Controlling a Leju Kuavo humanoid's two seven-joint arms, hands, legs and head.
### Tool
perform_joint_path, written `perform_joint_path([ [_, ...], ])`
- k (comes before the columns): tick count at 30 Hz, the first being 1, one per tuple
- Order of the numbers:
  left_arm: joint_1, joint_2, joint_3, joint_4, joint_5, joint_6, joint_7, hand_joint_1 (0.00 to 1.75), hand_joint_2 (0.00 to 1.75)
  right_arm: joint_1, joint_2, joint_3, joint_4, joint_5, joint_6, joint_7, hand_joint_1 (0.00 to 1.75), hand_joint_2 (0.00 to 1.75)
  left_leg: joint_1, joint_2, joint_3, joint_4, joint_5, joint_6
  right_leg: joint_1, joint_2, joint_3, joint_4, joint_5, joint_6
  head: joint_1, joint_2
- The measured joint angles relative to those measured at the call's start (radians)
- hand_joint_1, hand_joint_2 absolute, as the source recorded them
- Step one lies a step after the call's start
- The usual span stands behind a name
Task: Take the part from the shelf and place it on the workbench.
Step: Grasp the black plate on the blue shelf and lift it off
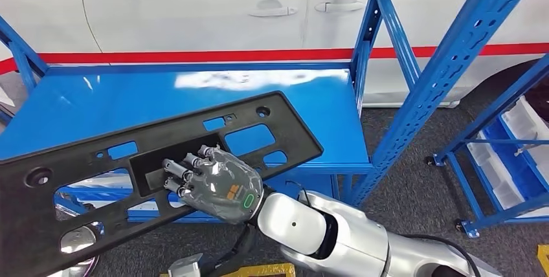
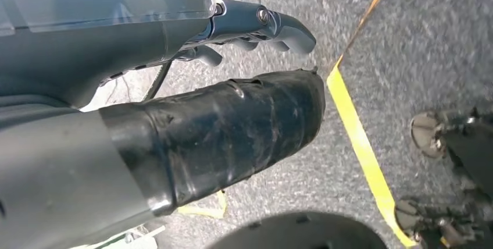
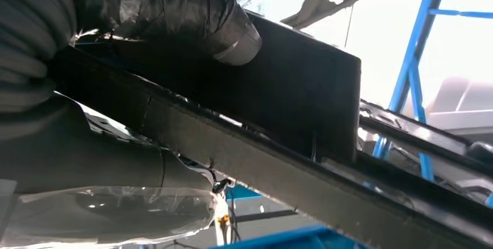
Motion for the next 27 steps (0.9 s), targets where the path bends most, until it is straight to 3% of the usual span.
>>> perform_joint_path([
  [1,0.001,0.0,0.0,0.0,0.0,0.0,0.0,0.0,0.0,0.0,-0.001,0.001,-0.004,0.0,0.002,0.0,1.75,1.75,0.002,-0.001,-0.007,0.01,-0.016,-0.006,-0.001,-0.001,-0.007,-0.002,0.011,-0.009,-0.001,0.0],
  [3,0.002,0.0,0.0,-0.001,0.0,-0.001,0.0,0.0,0.0,0.0,-0.003,0.004,-0.01,0.001,0.005,0.0,1.75,1.75,0.005,-0.002,-0.034,0.086,-0.1,-0.015,-0.004,-0.003,-0.03,-0.007,0.035,-0.024,-0.005,0.0],
  [5,0.002,0.0,0.0,-0.001,0.001,-0.002,0.0,0.0,0.0,0.0,-0.005,0.009,-0.016,-0.001,0.012,0.001,1.75,1.75,0.006,-0.002,-0.061,0.208,-0.191,-0.022,-0.001,-0.003,-0.06,-0.006,0.058,-0.029,-0.008,0.0],
  [6,0.001,0.001,0.0,-0.001,0.001,-0.003,-0.001,0.0,0.0,0.0,-0.007,0.011,-0.019,-0.004,0.017,0.002,1.75,1.75,0.006,-0.002,-0.063,0.252,-0.205,-0.023,0.0,-0.003,-0.076,-0.006,0.07,-0.029,-0.008,0.0],
  [7,0.001,0.002,0.0,-0.001,0.002,-0.003,-0.001,0.0,0.0,0.0,-0.009,0.013,-0.021,-0.007,0.021,0.003,1.75,1.75,0.006,-0.002,-0.05,0.269,-0.199,-0.022,0.002,-0.002,-0.091,-0.005,0.081,-0.028,-0.009,0.0],
  [8,0.001,0.002,0.0,-0.001,0.002,-0.004,-0.002,0.0,0.0,0.0,-0.012,0.015,-0.023,-0.01,0.025,0.003,1.75,1.75,0.006,-0.002,-0.021,0.252,-0.178,-0.02,0.003,-0.002,-0.106,-0.004,0.091,-0.027,-0.009,0.0],
  [9,0.001,0.004,0.0,-0.001,0.002,-0.004,-0.003,0.0,0.0,-0.001,-0.014,0.015,-0.025,-0.014,0.028,0.004,1.75,1.75,0.005,-0.003,0.025,0.203,-0.154,-0.015,0.004,-0.002,-0.119,-0.004,0.102,-0.025,-0.009,0.0],
  [11,-0.002,0.007,0.0,-0.002,0.003,-0.006,-0.007,0.0,0.0,-0.006,-0.018,0.016,-0.033,-0.022,0.033,0.005,1.75,1.75,0.0,-0.006,0.13,0.063,-0.148,-0.001,0.005,-0.003,-0.136,-0.003,0.119,-0.018,-0.008,0.0],
  [13,-0.004,0.01,0.0,-0.003,0.003,-0.008,-0.009,0.0,0.0,-0.012,-0.023,0.016,-0.043,-0.029,0.038,0.006,1.75,1.75,-0.009,-0.008,0.176,-0.016,-0.161,0.012,0.004,-0.005,-0.141,-0.007,0.137,-0.006,-0.008,0.0],
  [16,-0.004,0.012,0.0,-0.004,0.004,-0.01,-0.01,0.0,0.0,-0.017,-0.035,0.016,-0.052,-0.038,0.043,0.007,1.75,1.75,-0.009,-0.005,0.169,-0.034,-0.136,0.031,0.003,-0.006,-0.142,-0.013,0.148,0.013,-0.009,0.0],
  [17,-0.003,0.012,0.0,-0.004,0.004,-0.011,-0.01,0.0,0.0,-0.017,-0.041,0.016,-0.055,-0.04,0.045,0.008,1.75,1.75,-0.007,-0.002,0.165,-0.04,-0.123,0.037,0.004,-0.006,-0.147,0.002,0.124,0.019,-0.007,0.0],
  [20,-0.002,0.012,0.0,-0.004,0.003,-0.014,-0.01,0.0,0.0,-0.018,-0.057,0.016,-0.062,-0.052,0.053,0.017,1.75,1.75,-0.006,0.003,0.128,-0.042,-0.089,0.05,0.003,-0.005,-0.182,0.145,-0.016,0.027,-0.004,0.0],
  [21,-0.001,0.013,0.0,-0.004,0.003,-0.015,-0.01,0.0,0.0,-0.018,-0.062,0.016,-0.064,-0.062,0.057,0.023,1.75,1.75,-0.007,0.003,0.111,-0.039,-0.078,0.05,0.003,-0.005,-0.187,0.194,-0.041,0.028,-0.004,0.0],
  [22,-0.002,0.013,0.0,-0.004,0.003,-0.015,-0.01,0.0,0.0,-0.018,-0.066,0.016,-0.066,-0.075,0.061,0.029,1.75,1.75,-0.007,0.003,0.093,-0.034,-0.068,0.05,0.003,-0.005,-0.181,0.221,-0.042,0.027,-0.004,0.0],
  [24,-0.001,0.014,0.0,-0.004,0.003,-0.016,-0.01,0.0,0.0,-0.018,-0.074,0.016,-0.067,-0.107,0.066,0.037,1.75,1.75,-0.007,0.003,0.059,-0.021,-0.052,0.046,0.003,-0.005,-0.123,0.183,0.001,0.023,-0.004,0.0],
  [26,-0.001,0.014,0.0,-0.005,0.002,-0.016,-0.01,0.0,0.0,-0.018,-0.078,0.016,-0.07,-0.135,0.071,0.041,1.75,1.75,-0.008,0.003,0.032,-0.005,-0.04,0.037,0.006,-0.005,-0.036,0.069,0.012,0.014,-0.004,0.0],
  [27,-0.001,0.014,0.0,-0.005,0.001,-0.017,-0.01,0.0,0.0,-0.019,-0.08,0.016,-0.072,-0.144,0.074,0.041,1.75,1.75,-0.009,0.003,0.024,0.0,-0.034,0.032,0.009,-0.005,-0.008,0.025,0.008,0.01,-0.004,0.0],
])
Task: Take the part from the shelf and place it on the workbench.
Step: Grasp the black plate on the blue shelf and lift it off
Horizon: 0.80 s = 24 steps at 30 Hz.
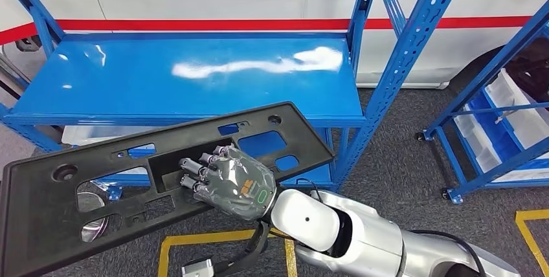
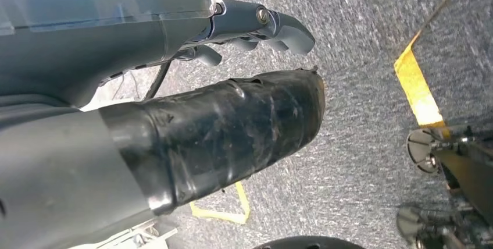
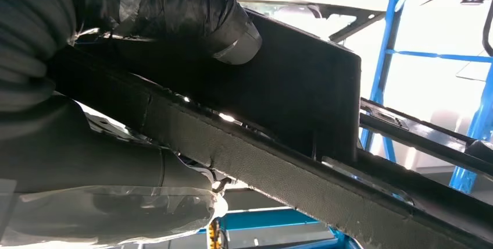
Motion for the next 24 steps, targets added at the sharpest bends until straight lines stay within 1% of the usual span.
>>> perform_joint_path([
  [1,0.0,0.0,0.0,0.0,-0.001,-0.001,0.0,0.0,0.0,-0.002,-0.001,0.0,-0.003,-0.005,0.002,0.001,1.75,1.75,0.0,0.0,-0.005,0.002,0.007,-0.006,0.003,0.0,0.012,-0.025,-0.007,-0.004,0.001,0.0],
  [2,0.0,0.001,0.0,0.0,-0.001,-0.001,0.0,0.0,0.0,-0.004,-0.003,0.0,-0.004,-0.008,0.004,0.002,1.75,1.75,-0.001,0.0,-0.007,0.001,0.015,-0.012,0.005,0.001,0.011,-0.031,-0.001,-0.008,0.003,0.0],
  [3,0.001,0.002,0.0,0.0,-0.002,-0.001,0.0,0.0,0.0,-0.006,-0.004,0.0,-0.005,-0.01,0.005,0.004,1.75,1.75,0.0,0.0,-0.008,-0.002,0.022,-0.018,0.003,0.0,0.003,-0.036,0.007,-0.014,0.005,0.0],
  [4,0.001,0.003,-0.001,0.0,-0.002,-0.002,0.0,0.0,0.0,-0.009,-0.006,0.0,-0.005,-0.012,0.007,0.006,1.75,1.75,0.001,-0.001,-0.015,0.002,0.017,-0.024,0.001,-0.002,-0.003,-0.042,0.018,-0.02,0.007,0.0],
  [5,0.002,0.004,-0.001,-0.001,-0.002,-0.002,0.0,0.0,0.0,-0.012,-0.007,0.0,-0.005,-0.014,0.009,0.01,1.75,1.75,0.002,-0.003,-0.025,0.02,-0.006,-0.031,-0.003,-0.003,-0.011,-0.047,0.03,-0.027,0.006,0.0],
  [6,0.002,0.005,-0.001,-0.001,-0.001,-0.002,0.0,0.0,0.0,-0.015,-0.008,0.0,-0.006,-0.019,0.011,0.015,1.75,1.75,0.003,-0.005,-0.039,0.055,-0.045,-0.038,-0.006,-0.004,-0.022,-0.051,0.043,-0.033,0.005,0.0],
  [8,0.002,0.007,-0.001,-0.001,-0.001,-0.003,-0.001,0.0,0.0,-0.024,-0.01,-0.002,-0.007,-0.033,0.018,0.025,1.75,1.75,0.008,-0.006,-0.07,0.171,-0.14,-0.049,-0.007,-0.001,-0.046,-0.05,0.066,-0.038,0.001,0.0],
  [9,0.002,0.009,-0.001,-0.001,-0.001,-0.003,-0.001,0.0,0.0,-0.028,-0.012,-0.003,-0.007,-0.042,0.021,0.031,1.75,1.75,0.01,-0.006,-0.078,0.225,-0.168,-0.053,-0.007,0.002,-0.061,-0.049,0.076,-0.037,0.0,0.0],
  [10,0.002,0.01,-0.001,-0.001,-0.001,-0.004,-0.002,0.0,0.0,-0.032,-0.014,-0.005,-0.007,-0.052,0.024,0.036,1.75,1.75,0.011,-0.006,-0.073,0.258,-0.174,-0.055,-0.007,0.007,-0.077,-0.047,0.087,-0.035,0.0,0.0],
  [11,0.002,0.012,-0.001,-0.001,-0.001,-0.005,-0.002,0.0,0.0,-0.036,-0.016,-0.007,-0.007,-0.062,0.025,0.041,1.75,1.75,0.012,-0.007,-0.054,0.258,-0.161,-0.056,-0.007,0.013,-0.093,-0.044,0.097,-0.032,0.0,0.0],
  [12,0.002,0.014,-0.001,-0.001,-0.001,-0.007,-0.002,0.0,0.0,-0.041,-0.018,-0.01,-0.007,-0.071,0.027,0.046,1.75,1.75,0.013,-0.011,-0.017,0.224,-0.138,-0.054,-0.008,0.019,-0.109,-0.042,0.108,-0.029,0.0,0.0],
  [13,0.002,0.016,-0.001,-0.001,-0.001,-0.008,-0.002,0.0,0.0,-0.047,-0.019,-0.015,-0.008,-0.081,0.03,0.051,1.75,1.75,0.015,-0.023,0.033,0.164,-0.12,-0.051,-0.008,0.027,-0.123,-0.039,0.118,-0.026,0.0,0.0],
  [14,0.0,0.018,-0.001,-0.001,-0.001,-0.01,-0.002,0.0,0.0,-0.054,-0.02,-0.02,-0.009,-0.09,0.032,0.055,1.75,1.75,0.016,-0.042,0.086,0.091,-0.118,-0.047,-0.007,0.034,-0.135,-0.038,0.128,-0.021,0.0,0.0],
  [15,0.0,0.02,-0.001,-0.001,-0.001,-0.012,-0.002,0.0,0.0,-0.06,-0.02,-0.026,-0.01,-0.099,0.035,0.058,1.75,1.75,0.016,-0.059,0.125,0.035,-0.121,-0.041,-0.007,0.041,-0.142,-0.039,0.139,-0.016,0.002,0.0],
  [16,-0.001,0.021,-0.001,-0.001,-0.001,-0.013,-0.002,0.0,0.0,-0.067,-0.021,-0.033,-0.012,-0.107,0.036,0.061,1.75,1.75,0.014,-0.071,0.146,-0.003,-0.128,-0.035,-0.007,0.048,-0.146,-0.041,0.15,-0.01,0.004,0.0],
  [17,-0.001,0.023,-0.001,-0.001,-0.001,-0.014,-0.002,0.0,0.0,-0.074,-0.022,-0.039,-0.013,-0.114,0.038,0.063,1.75,1.75,0.012,-0.073,0.153,-0.018,-0.13,-0.029,-0.008,0.056,-0.149,-0.046,0.162,-0.003,0.005,0.0],
  [18,-0.001,0.024,-0.002,-0.001,0.0,-0.016,-0.002,0.0,0.0,-0.08,-0.024,-0.046,-0.013,-0.12,0.038,0.066,1.75,1.75,0.012,-0.064,0.145,-0.019,-0.12,-0.022,-0.008,0.065,-0.15,-0.052,0.173,0.004,0.007,0.0],
  [19,-0.002,0.025,-0.002,-0.001,0.0,-0.017,-0.002,0.0,0.0,-0.085,-0.027,-0.052,-0.014,-0.126,0.039,0.067,1.75,1.75,0.013,-0.052,0.142,-0.024,-0.111,-0.015,-0.008,0.066,-0.155,-0.053,0.174,0.01,0.007,0.0],
  [20,-0.003,0.026,-0.002,-0.001,0.0,-0.018,-0.002,0.0,0.0,-0.09,-0.03,-0.057,-0.014,-0.132,0.04,0.069,1.75,1.75,0.014,-0.041,0.136,-0.027,-0.099,-0.007,-0.007,0.057,-0.164,-0.041,0.156,0.015,0.011,0.0],
  [21,-0.002,0.026,-0.002,-0.002,0.001,-0.019,-0.002,0.0,0.0,-0.093,-0.032,-0.061,-0.014,-0.138,0.04,0.071,1.75,1.75,0.014,-0.028,0.128,-0.032,-0.087,0.002,-0.006,0.042,-0.176,-0.009,0.119,0.019,0.017,0.0],
  [22,-0.001,0.027,-0.002,-0.002,0.002,-0.02,-0.002,0.0,0.0,-0.096,-0.034,-0.065,-0.015,-0.144,0.041,0.073,1.75,1.75,0.012,-0.016,0.12,-0.032,-0.077,0.009,-0.007,0.024,-0.192,0.042,0.068,0.022,0.023,0.0],
  [23,0.001,0.028,-0.002,-0.002,0.002,-0.021,-0.003,0.0,0.0,-0.099,-0.035,-0.069,-0.015,-0.148,0.041,0.074,1.75,1.75,0.01,-0.005,0.108,-0.031,-0.068,0.015,-0.008,0.013,-0.208,0.106,0.019,0.026,0.028,0.0],
  [24,0.002,0.029,-0.002,-0.002,0.004,-0.021,-0.004,0.0,0.0,-0.101,-0.036,-0.071,-0.015,-0.151,0.041,0.075,1.75,1.75,0.008,0.007,0.096,-0.028,-0.061,0.018,-0.008,0.008,-0.219,0.167,-0.013,0.028,0.031,0.0],
])
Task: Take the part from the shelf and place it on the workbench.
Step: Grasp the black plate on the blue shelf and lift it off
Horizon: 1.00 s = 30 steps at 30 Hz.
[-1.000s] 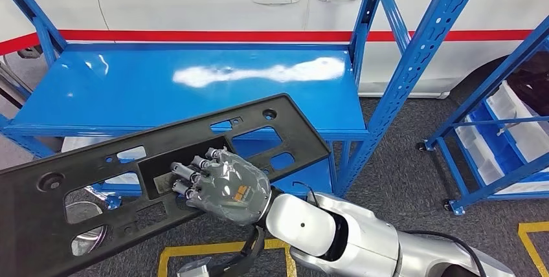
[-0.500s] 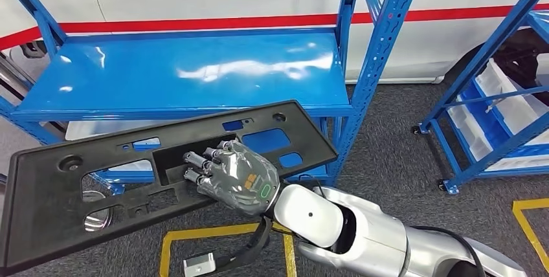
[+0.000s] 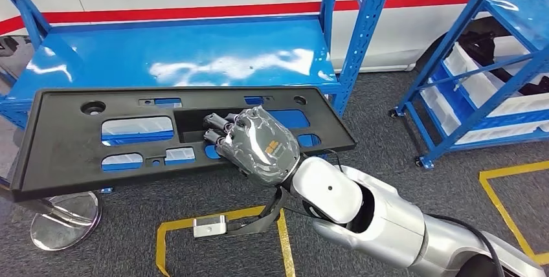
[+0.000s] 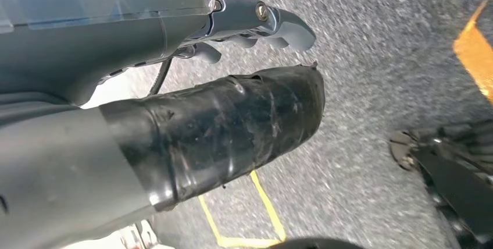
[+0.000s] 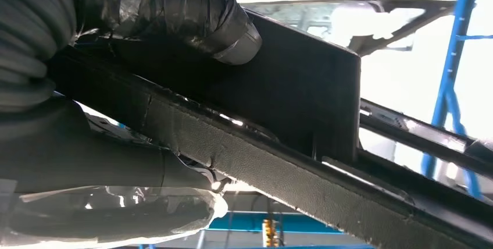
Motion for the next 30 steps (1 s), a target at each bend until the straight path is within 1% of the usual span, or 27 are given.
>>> perform_joint_path([
  [1,0.0,0.001,0.0,0.0,0.002,-0.001,-0.001,0.0,0.0,-0.001,-0.001,-0.002,0.0,-0.003,0.0,0.001,1.75,1.75,-0.002,0.011,-0.013,0.004,0.007,0.001,0.0,-0.002,-0.001,0.042,-0.011,0.002,0.002,0.0],
  [2,-0.001,0.002,0.0,0.0,0.004,-0.002,-0.001,0.0,0.0,-0.001,-0.002,-0.002,0.0,-0.005,0.0,0.001,1.75,1.75,-0.003,0.021,-0.026,0.008,0.012,0.0,0.0,-0.004,0.013,0.053,-0.003,0.002,0.004,0.0],
  [3,-0.001,0.003,0.0,0.0,0.005,-0.003,-0.002,0.0,0.0,-0.001,-0.003,-0.003,0.0,-0.006,0.0,0.001,1.75,1.75,-0.004,0.031,-0.038,0.014,0.018,-0.001,0.001,-0.009,0.046,0.029,0.018,0.0,0.007,0.0],
  [4,-0.002,0.003,0.0,0.0,0.005,-0.005,-0.002,0.0,0.0,-0.003,-0.004,-0.004,0.0,-0.007,0.0,0.002,1.75,1.75,-0.006,0.04,-0.049,0.02,0.022,-0.003,0.004,-0.022,0.095,-0.025,0.037,-0.005,0.01,0.0],
  [6,-0.002,0.003,0.0,0.0,0.006,-0.009,-0.002,0.0,0.0,-0.01,-0.004,-0.007,-0.002,-0.01,0.0,0.002,1.75,1.75,-0.01,0.057,-0.063,0.031,0.029,-0.01,0.015,-0.06,0.189,-0.149,0.042,-0.019,0.015,0.0],
  [7,-0.002,0.004,0.0,0.0,0.006,-0.01,-0.002,0.0,0.0,-0.014,-0.004,-0.008,-0.004,-0.011,0.0,0.002,1.75,1.75,-0.01,0.066,-0.064,0.033,0.033,-0.014,0.021,-0.072,0.213,-0.187,0.037,-0.026,0.017,0.0],
  [8,-0.002,0.004,0.0,0.0,0.006,-0.011,-0.002,0.0,0.0,-0.017,-0.004,-0.01,-0.005,-0.012,0.0,0.003,1.75,1.75,-0.011,0.075,-0.065,0.031,0.04,-0.02,0.026,-0.073,0.219,-0.206,0.035,-0.032,0.021,0.0],
  [9,-0.003,0.004,0.0,0.0,0.006,-0.011,-0.002,0.0,0.0,-0.019,-0.004,-0.011,-0.006,-0.013,0.0,0.004,1.75,1.75,-0.011,0.084,-0.064,0.027,0.047,-0.026,0.025,-0.064,0.215,-0.213,0.044,-0.039,0.025,0.0],
  [10,-0.003,0.004,0.0,0.0,0.006,-0.012,-0.002,0.0,0.0,-0.021,-0.004,-0.013,-0.006,-0.015,0.0,0.005,1.75,1.75,-0.01,0.082,-0.067,0.029,0.047,-0.033,0.022,-0.055,0.21,-0.221,0.056,-0.045,0.029,0.0],
  [11,-0.003,0.005,0.0,0.0,0.006,-0.012,-0.002,0.0,0.0,-0.023,-0.004,-0.014,-0.006,-0.016,0.0,0.006,1.75,1.75,-0.008,0.067,-0.074,0.04,0.034,-0.039,0.017,-0.046,0.204,-0.228,0.067,-0.051,0.032,0.0],
  [12,-0.003,0.005,0.0,0.0,0.006,-0.013,-0.002,0.0,0.0,-0.024,-0.004,-0.014,-0.006,-0.018,0.0,0.007,1.75,1.75,-0.007,0.045,-0.086,0.068,0.003,-0.045,0.012,-0.038,0.195,-0.234,0.081,-0.057,0.031,0.0],
  [13,-0.002,0.005,0.0,0.0,0.006,-0.014,-0.003,0.0,0.0,-0.026,-0.004,-0.015,-0.006,-0.019,0.0,0.008,1.75,1.75,-0.003,0.019,-0.1,0.115,-0.043,-0.051,0.009,-0.03,0.184,-0.237,0.093,-0.061,0.029,0.0],
  [14,-0.001,0.006,0.0,0.0,0.007,-0.015,-0.004,0.0,0.0,-0.028,-0.004,-0.015,-0.006,-0.02,0.0,0.008,1.75,1.75,-0.001,0.001,-0.115,0.171,-0.092,-0.056,0.008,-0.02,0.17,-0.237,0.105,-0.064,0.028,0.0],
  [15,-0.001,0.007,0.0,0.0,0.007,-0.015,-0.004,0.0,0.0,-0.028,-0.003,-0.015,-0.006,-0.021,0.0,0.008,1.75,1.75,0.001,-0.007,-0.125,0.227,-0.129,-0.06,0.007,-0.01,0.155,-0.237,0.116,-0.065,0.026,0.0],
  [16,-0.001,0.008,0.0,0.0,0.008,-0.015,-0.005,0.0,0.0,-0.028,-0.003,-0.016,-0.006,-0.022,0.0,0.008,1.75,1.75,0.004,-0.01,-0.127,0.266,-0.146,-0.064,0.006,0.002,0.139,-0.236,0.128,-0.064,0.025,0.0],
  [17,-0.001,0.009,0.0,0.0,0.009,-0.015,-0.005,0.0,0.0,-0.028,-0.003,-0.016,-0.006,-0.023,0.0,0.008,1.75,1.75,0.006,-0.011,-0.116,0.277,-0.14,-0.067,0.005,0.014,0.123,-0.234,0.14,-0.061,0.025,0.0],
  [18,-0.001,0.01,0.0,0.0,0.01,-0.015,-0.005,0.0,0.0,-0.028,-0.003,-0.016,-0.006,-0.024,0.001,0.008,1.75,1.75,0.009,-0.013,-0.09,0.258,-0.117,-0.071,0.002,0.026,0.107,-0.231,0.151,-0.056,0.025,0.0],
  [19,-0.002,0.011,0.0,0.0,0.011,-0.015,-0.006,0.0,0.0,-0.029,-0.003,-0.016,-0.006,-0.027,0.0,0.008,1.75,1.75,0.013,-0.024,-0.048,0.205,-0.091,-0.074,-0.001,0.038,0.09,-0.227,0.162,-0.049,0.025,0.0],
  [20,-0.003,0.011,0.0,-0.001,0.012,-0.016,-0.007,0.0,0.0,-0.03,-0.003,-0.016,-0.006,-0.028,0.001,0.008,1.75,1.75,0.017,-0.046,0.0,0.137,-0.079,-0.077,-0.004,0.05,0.074,-0.223,0.172,-0.042,0.024,0.0],
  [21,-0.004,0.011,0.0,-0.001,0.014,-0.016,-0.009,0.0,0.0,-0.031,-0.003,-0.016,-0.006,-0.03,0.001,0.008,1.75,1.75,0.02,-0.07,0.039,0.079,-0.076,-0.075,-0.006,0.06,0.062,-0.218,0.183,-0.034,0.024,0.0],
  [22,-0.004,0.011,0.0,-0.001,0.014,-0.017,-0.01,0.0,0.0,-0.033,-0.002,-0.016,-0.006,-0.03,0.001,0.008,1.75,1.75,0.021,-0.09,0.063,0.036,-0.081,-0.072,-0.006,0.069,0.053,-0.216,0.193,-0.026,0.025,0.0],
  [23,-0.004,0.011,0.0,-0.002,0.015,-0.018,-0.011,0.0,0.0,-0.036,-0.002,-0.017,-0.006,-0.031,0.001,0.008,1.75,1.75,0.019,-0.1,0.07,0.02,-0.088,-0.066,-0.006,0.078,0.049,-0.218,0.204,-0.02,0.026,0.0],
  [25,-0.004,0.01,0.0,-0.002,0.016,-0.02,-0.011,0.0,0.0,-0.039,-0.001,-0.018,-0.006,-0.033,0.001,0.008,1.75,1.75,0.017,-0.083,0.059,0.02,-0.075,-0.049,-0.007,0.096,0.044,-0.226,0.225,-0.007,0.03,0.0],
  [26,-0.005,0.01,0.0,-0.002,0.016,-0.021,-0.011,0.0,0.0,-0.04,-0.002,-0.018,-0.005,-0.034,0.001,0.008,1.75,1.75,0.017,-0.07,0.052,0.02,-0.065,-0.039,-0.006,0.089,0.036,-0.221,0.219,-0.003,0.031,0.0],
  [27,-0.006,0.009,0.0,-0.002,0.017,-0.021,-0.011,0.0,0.0,-0.041,-0.003,-0.018,-0.005,-0.036,0.001,0.008,1.75,1.75,0.017,-0.055,0.042,0.019,-0.052,-0.03,-0.005,0.07,0.026,-0.201,0.192,0.001,0.036,0.0],
  [29,-0.006,0.009,0.0,-0.002,0.018,-0.022,-0.011,0.0,0.0,-0.043,-0.003,-0.019,-0.004,-0.039,0.002,0.008,1.75,1.75,0.012,-0.027,0.016,0.018,-0.027,-0.016,-0.002,0.016,-0.007,-0.095,0.087,0.004,0.045,0.0],
  [30,-0.005,0.009,0.0,-0.002,0.018,-0.022,-0.011,0.0,0.0,-0.043,-0.003,-0.019,-0.004,-0.04,0.002,0.008,1.75,1.75,0.008,-0.013,0.002,0.019,-0.017,-0.013,-0.002,0.001,-0.022,-0.025,0.037,0.006,0.049,0.0],
])
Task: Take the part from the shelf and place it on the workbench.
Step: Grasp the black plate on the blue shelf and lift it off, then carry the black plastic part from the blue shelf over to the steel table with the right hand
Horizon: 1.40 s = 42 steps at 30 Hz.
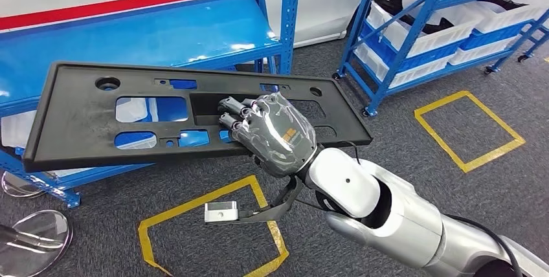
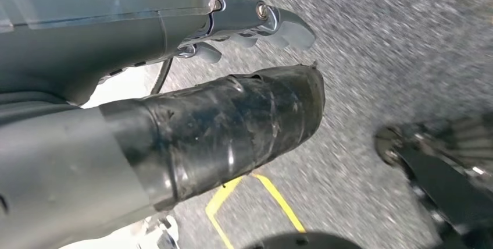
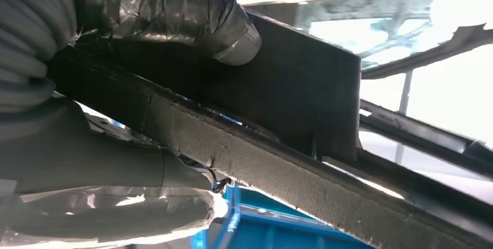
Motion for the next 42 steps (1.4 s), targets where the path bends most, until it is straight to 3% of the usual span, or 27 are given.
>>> perform_joint_path([
  [1,0.001,0.0,0.0,0.0,0.0,0.0,0.0,0.0,0.0,0.0,0.0,0.0,0.0,-0.001,0.0,0.0,1.75,1.75,-0.004,0.015,-0.014,0.001,0.01,0.002,0.0,-0.007,-0.009,0.065,-0.032,0.0,0.002,0.0],
  [2,0.002,0.0,0.0,0.0,0.0,-0.001,0.0,0.0,0.0,0.0,0.0,0.0,0.001,-0.002,0.001,0.0,1.75,1.75,-0.007,0.029,-0.029,0.003,0.02,0.002,0.001,-0.01,-0.005,0.106,-0.04,-0.001,0.002,0.0],
  [3,0.001,0.0,0.0,0.0,0.001,-0.001,0.0,0.0,0.0,0.0,0.0,0.0,0.001,-0.004,0.001,0.0,1.75,1.75,-0.01,0.042,-0.042,0.004,0.027,0.003,0.002,-0.012,0.015,0.114,-0.028,-0.005,0.003,0.0],
  [5,-0.001,0.001,0.0,0.0,0.003,-0.003,0.0,0.0,0.0,-0.001,0.0,0.0,0.001,-0.012,0.002,0.0,1.75,1.75,-0.016,0.066,-0.065,0.005,0.042,0.001,0.008,-0.028,0.109,0.033,0.013,-0.019,0.004,0.0],
  [7,-0.001,0.001,0.0,-0.001,0.012,-0.002,-0.003,0.0,0.0,-0.005,0.0,-0.001,0.001,-0.022,0.003,0.0,1.75,1.75,-0.021,0.084,-0.075,0.006,0.054,-0.006,0.022,-0.071,0.225,-0.11,0.001,-0.038,0.003,0.0],
  [9,-0.001,0.0,0.001,-0.002,0.025,-0.001,-0.008,0.0,0.0,-0.011,0.001,-0.002,0.0,-0.029,0.006,0.0,1.75,1.75,-0.019,0.105,-0.074,0.003,0.067,-0.017,0.033,-0.089,0.272,-0.194,-0.025,-0.052,0.002,0.0],
  [11,-0.002,0.0,0.003,-0.003,0.032,0.0,-0.012,0.0,0.0,-0.014,0.0,-0.003,0.0,-0.033,0.01,0.001,1.75,1.75,-0.014,0.113,-0.072,-0.002,0.075,-0.03,0.033,-0.07,0.267,-0.216,-0.011,-0.063,0.002,0.0],
  [12,-0.001,0.0,0.004,-0.003,0.033,0.0,-0.013,0.0,0.0,-0.016,0.0,-0.003,0.0,-0.034,0.012,0.002,1.75,1.75,-0.012,0.095,-0.077,0.009,0.062,-0.037,0.031,-0.059,0.265,-0.222,0.0,-0.069,0.003,0.0],
  [13,0.001,0.0,0.004,-0.003,0.034,-0.002,-0.014,0.0,0.0,-0.017,-0.001,-0.003,0.0,-0.035,0.014,0.003,1.75,1.75,-0.011,0.067,-0.088,0.037,0.035,-0.043,0.028,-0.048,0.261,-0.228,0.011,-0.075,0.0,0.0],
  [15,0.006,0.0,0.006,-0.003,0.037,-0.006,-0.015,0.0,0.0,-0.019,-0.002,-0.003,0.0,-0.035,0.018,0.005,1.75,1.75,-0.009,0.013,-0.126,0.146,-0.048,-0.05,0.025,-0.025,0.246,-0.23,0.031,-0.084,-0.008,0.0],
  [17,0.009,0.001,0.006,-0.003,0.042,-0.012,-0.013,0.0,0.0,-0.018,-0.002,-0.003,0.0,-0.032,0.025,0.007,1.75,1.75,-0.008,0.001,-0.153,0.245,-0.091,-0.053,0.026,0.002,0.226,-0.225,0.044,-0.087,-0.015,0.0],
  [18,0.01,0.002,0.007,-0.002,0.045,-0.015,-0.011,0.0,0.0,-0.018,-0.002,-0.003,0.0,-0.031,0.028,0.009,1.75,1.75,-0.008,0.0,-0.147,0.25,-0.084,-0.053,0.026,0.017,0.215,-0.22,0.048,-0.086,-0.015,0.0],
  [19,0.011,0.003,0.008,-0.002,0.047,-0.017,-0.009,0.0,0.0,-0.018,-0.002,-0.002,0.0,-0.029,0.03,0.011,1.75,1.75,-0.008,-0.003,-0.123,0.219,-0.061,-0.051,0.026,0.032,0.206,-0.213,0.051,-0.085,-0.016,0.0],
  [21,0.011,0.009,0.012,-0.002,0.053,-0.023,-0.004,0.0,0.0,-0.018,-0.004,-0.002,-0.002,-0.026,0.033,0.016,1.75,1.75,-0.008,-0.029,-0.044,0.095,-0.015,-0.041,0.026,0.056,0.19,-0.2,0.055,-0.081,-0.016,0.0],
  [22,0.01,0.013,0.015,-0.002,0.055,-0.026,-0.001,0.0,0.0,-0.017,-0.004,-0.003,-0.004,-0.025,0.033,0.018,1.75,1.75,-0.008,-0.046,-0.012,0.044,-0.004,-0.036,0.025,0.067,0.184,-0.195,0.057,-0.078,-0.017,0.0],
  [24,0.01,0.02,0.02,-0.002,0.059,-0.03,0.003,0.0,0.0,-0.014,-0.006,-0.003,-0.009,-0.021,0.034,0.021,1.75,1.75,-0.009,-0.063,0.013,-0.003,-0.007,-0.029,0.021,0.085,0.173,-0.191,0.064,-0.067,-0.018,0.0],
  [26,0.007,0.023,0.023,-0.002,0.062,-0.034,0.009,0.0,0.0,-0.009,-0.01,-0.003,-0.015,-0.015,0.034,0.024,1.75,1.75,-0.007,-0.044,0.015,-0.018,-0.001,-0.022,0.021,0.099,0.168,-0.191,0.07,-0.056,-0.021,0.0],
  [28,0.005,0.027,0.024,-0.001,0.063,-0.039,0.017,0.0,0.0,-0.006,-0.017,-0.003,-0.023,-0.003,0.036,0.028,1.75,1.75,0.0,-0.02,0.02,-0.035,0.009,-0.011,0.024,0.069,0.15,-0.162,0.047,-0.043,-0.016,0.0],
  [30,0.008,0.033,0.025,0.0,0.063,-0.045,0.024,0.0,0.0,0.0,-0.025,-0.003,-0.03,0.009,0.041,0.033,1.75,1.75,0.0,0.003,0.02,-0.043,0.015,-0.003,0.018,0.018,0.1,-0.059,-0.015,-0.029,-0.007,0.0],
  [32,0.01,0.039,0.026,0.002,0.061,-0.049,0.03,0.0,0.0,0.013,-0.031,-0.003,-0.032,0.017,0.047,0.038,1.75,1.75,0.001,0.026,0.018,-0.042,0.015,-0.002,0.004,-0.001,0.047,0.055,-0.061,-0.015,-0.003,0.0],
  [33,0.01,0.041,0.026,0.003,0.058,-0.05,0.033,0.0,0.0,0.021,-0.035,-0.003,-0.033,0.022,0.049,0.04,1.75,1.75,0.002,0.037,0.018,-0.041,0.015,-0.003,-0.002,-0.005,0.04,0.073,-0.058,-0.009,-0.003,0.0],
  [34,0.01,0.043,0.026,0.004,0.055,-0.051,0.036,0.0,0.0,0.028,-0.038,-0.002,-0.033,0.027,0.051,0.042,1.75,1.75,0.004,0.048,0.018,-0.039,0.013,-0.007,-0.009,-0.011,0.054,0.051,-0.037,-0.003,-0.003,0.0],
  [36,0.009,0.046,0.026,0.005,0.047,-0.05,0.041,0.0,0.0,0.039,-0.045,-0.002,-0.036,0.043,0.052,0.043,1.75,1.75,0.008,0.067,0.018,-0.029,0.005,-0.02,-0.015,-0.043,0.12,-0.07,0.02,0.006,-0.002,0.0],
  [38,0.009,0.05,0.026,0.006,0.038,-0.048,0.048,0.0,0.0,0.055,-0.049,-0.003,-0.043,0.064,0.051,0.042,1.75,1.75,0.005,0.083,0.015,-0.015,-0.004,-0.039,-0.01,-0.07,0.164,-0.157,0.044,-0.003,-0.003,0.0],
  [39,0.009,0.052,0.025,0.006,0.033,-0.045,0.052,0.0,0.0,0.067,-0.051,-0.003,-0.047,0.075,0.051,0.041,1.75,1.75,0.003,0.089,0.014,-0.012,-0.006,-0.046,-0.004,-0.071,0.165,-0.166,0.04,-0.012,-0.005,0.0],
  [41,0.008,0.05,0.025,0.006,0.02,-0.039,0.057,0.0,0.0,0.095,-0.057,-0.003,-0.051,0.096,0.048,0.04,1.75,1.75,0.005,0.105,0.015,-0.011,-0.008,-0.057,-0.001,-0.048,0.158,-0.165,0.044,-0.033,-0.011,0.0],
  [42,0.008,0.048,0.025,0.006,0.014,-0.036,0.059,0.0,0.0,0.108,-0.059,-0.003,-0.052,0.104,0.047,0.04,1.75,1.75,0.009,0.099,0.013,-0.005,-0.016,-0.061,0.0,-0.038,0.156,-0.165,0.046,-0.042,-0.013,0.0],
])
